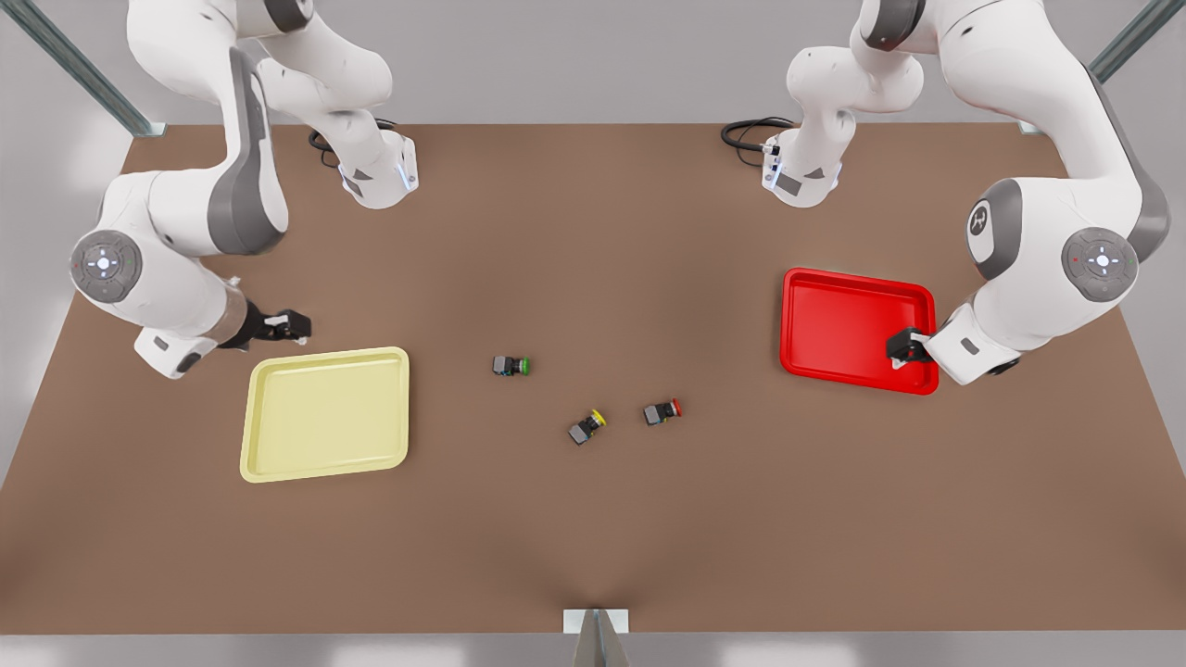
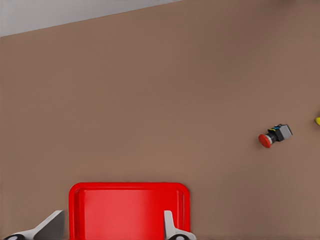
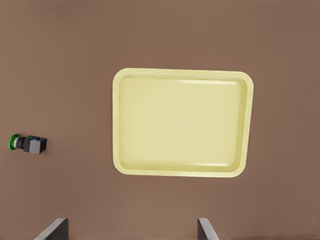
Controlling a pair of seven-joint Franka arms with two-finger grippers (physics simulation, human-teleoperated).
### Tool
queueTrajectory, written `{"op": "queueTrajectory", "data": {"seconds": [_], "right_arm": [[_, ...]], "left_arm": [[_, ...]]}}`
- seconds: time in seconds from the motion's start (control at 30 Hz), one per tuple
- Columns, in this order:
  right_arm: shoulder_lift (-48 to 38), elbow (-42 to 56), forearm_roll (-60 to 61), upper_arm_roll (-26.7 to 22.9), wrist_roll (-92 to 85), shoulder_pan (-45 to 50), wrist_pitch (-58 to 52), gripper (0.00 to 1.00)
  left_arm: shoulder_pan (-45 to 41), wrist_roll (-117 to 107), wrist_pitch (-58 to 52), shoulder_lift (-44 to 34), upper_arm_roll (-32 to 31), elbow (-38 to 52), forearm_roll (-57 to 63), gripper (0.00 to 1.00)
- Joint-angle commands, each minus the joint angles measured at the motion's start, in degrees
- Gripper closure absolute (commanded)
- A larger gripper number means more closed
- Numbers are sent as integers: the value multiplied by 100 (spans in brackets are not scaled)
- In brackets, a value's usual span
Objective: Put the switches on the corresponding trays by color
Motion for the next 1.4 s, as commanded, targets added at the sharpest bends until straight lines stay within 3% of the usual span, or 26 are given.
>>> {"op": "queueTrajectory", "data": {"seconds": [0.0, 0.1, 0.13, 0.17, 0.23, 0.27, 0.37, 0.6, 0.77, 0.83, 1.37], "right_arm": [[0, -15, 0, -1, 4, -57, 10, 0], [482, 212, 96, 78, -93, 689, 239, 0], [843, 555, 123, 482, -215, 838, 274, 0], [1133, 871, 114, 553, -242, 1269, 379, 0], [2170, 2338, 80, 377, -443, 2411, -86, 0], [2592, 2963, 61, 35, -1006, 3193, -148, 0], [3462, 3957, 132, -1, -3432, 3484, -104, 0], [4544, 3966, 457, -133, -7176, 3546, 1381, 0], [4711, 3474, 633, -458, -8161, 3511, 1452, 0], [4834, 3456, 633, -475, -8961, 3528, 2058, 0], [5581, 3658, 809, -590, -9304, 3581, 3025, 0]], "left_arm": [[0, -4, -8, 0, 0, 0, 21, 0], [9, 93, 10, 17, 0, -17, 39, 0], [9, 93, 10, 26, 0, -17, 39, 0], [9, 102, 10, 26, 0, -26, 39, 0], [18, 102, 27, 79, 0, -26, 39, 0], [18, 102, 27, 87, 9, -26, 39, 0], [18, 75, 27, 140, 9, -26, 48, 0], [26, 31, 36, 272, 97, -26, 21, 0], [26, 31, 27, 334, 167, -26, 4, 0], [26, 31, 27, 351, 167, -26, 4, 0], [26, 40, 27, 369, 229, -35, 4, 0]]}}
